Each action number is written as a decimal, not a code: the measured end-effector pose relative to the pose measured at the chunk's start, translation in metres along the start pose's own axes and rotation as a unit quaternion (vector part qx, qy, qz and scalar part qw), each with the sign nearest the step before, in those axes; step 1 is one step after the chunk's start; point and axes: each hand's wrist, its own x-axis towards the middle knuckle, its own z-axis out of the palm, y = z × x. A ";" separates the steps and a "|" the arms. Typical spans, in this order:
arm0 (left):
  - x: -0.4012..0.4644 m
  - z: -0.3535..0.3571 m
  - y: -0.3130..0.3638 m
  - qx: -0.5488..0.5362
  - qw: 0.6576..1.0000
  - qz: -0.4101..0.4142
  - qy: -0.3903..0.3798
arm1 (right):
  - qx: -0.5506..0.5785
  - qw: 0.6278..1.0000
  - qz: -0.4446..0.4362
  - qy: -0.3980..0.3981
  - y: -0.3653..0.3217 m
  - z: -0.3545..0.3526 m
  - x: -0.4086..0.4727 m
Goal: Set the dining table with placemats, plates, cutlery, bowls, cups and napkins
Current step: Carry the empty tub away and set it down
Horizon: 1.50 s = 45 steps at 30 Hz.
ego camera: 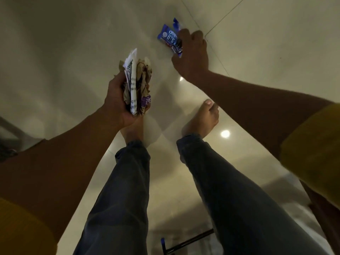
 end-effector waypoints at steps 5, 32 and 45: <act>0.011 -0.011 -0.003 -0.029 0.999 0.026 0.002 | -0.108 0.993 -0.046 -0.003 0.002 0.025 0.037; -0.382 0.123 0.034 -0.168 0.961 0.217 0.013 | 0.496 0.840 0.036 -0.219 -0.282 -0.312 -0.288; -0.608 0.073 -0.031 -0.349 0.845 0.403 0.045 | 0.358 0.852 -0.118 -0.364 -0.413 -0.368 -0.463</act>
